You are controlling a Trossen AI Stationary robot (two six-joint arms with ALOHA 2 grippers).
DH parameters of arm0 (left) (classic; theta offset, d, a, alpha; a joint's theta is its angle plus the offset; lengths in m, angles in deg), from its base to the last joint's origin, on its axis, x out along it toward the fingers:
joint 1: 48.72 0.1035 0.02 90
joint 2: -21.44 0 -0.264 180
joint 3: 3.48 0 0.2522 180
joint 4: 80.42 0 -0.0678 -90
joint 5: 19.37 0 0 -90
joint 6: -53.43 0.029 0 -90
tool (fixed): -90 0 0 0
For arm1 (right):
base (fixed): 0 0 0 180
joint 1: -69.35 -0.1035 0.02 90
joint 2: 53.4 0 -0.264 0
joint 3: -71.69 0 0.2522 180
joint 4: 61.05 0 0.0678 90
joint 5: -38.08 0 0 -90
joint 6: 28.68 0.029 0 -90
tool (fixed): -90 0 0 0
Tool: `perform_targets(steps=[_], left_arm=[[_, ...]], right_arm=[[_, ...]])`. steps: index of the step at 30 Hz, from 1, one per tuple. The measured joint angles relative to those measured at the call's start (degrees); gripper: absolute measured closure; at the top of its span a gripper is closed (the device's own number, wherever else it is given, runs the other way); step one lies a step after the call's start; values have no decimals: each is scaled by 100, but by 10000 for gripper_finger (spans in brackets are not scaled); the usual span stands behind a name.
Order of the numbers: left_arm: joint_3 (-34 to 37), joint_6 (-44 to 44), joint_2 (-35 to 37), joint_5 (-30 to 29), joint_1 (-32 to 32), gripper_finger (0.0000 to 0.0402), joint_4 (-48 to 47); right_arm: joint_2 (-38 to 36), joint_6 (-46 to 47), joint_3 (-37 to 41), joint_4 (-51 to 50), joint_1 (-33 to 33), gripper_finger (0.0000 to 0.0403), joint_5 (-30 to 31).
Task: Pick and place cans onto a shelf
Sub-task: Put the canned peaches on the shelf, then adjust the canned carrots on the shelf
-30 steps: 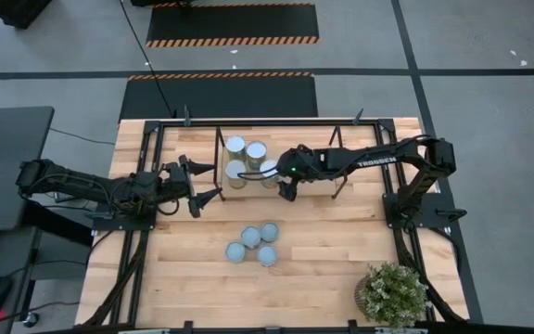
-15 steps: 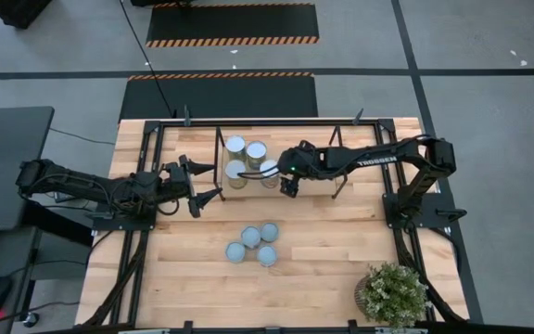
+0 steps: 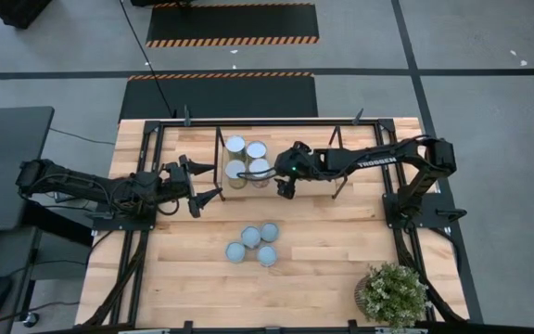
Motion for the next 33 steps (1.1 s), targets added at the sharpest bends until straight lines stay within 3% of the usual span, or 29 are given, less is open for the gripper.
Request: perform_targets(steps=[6, 18, 25, 33], left_arm=[[0, -2, 0, 0, 2, 31, 0], [0, 5, 0, 0, 1, 31, 0], [0, -22, 0, 0, 2, 31, -24], [0, 7, 0, -73, 0, 31, -24]], right_arm=[[2, -219, 0, 301, 62, 55, 127], [4, -298, 0, 930, 230, 55, -347], [-122, -300, -52, 497, 227, 54, -352], [-155, -685, -811, -264, 242, 54, -358]])
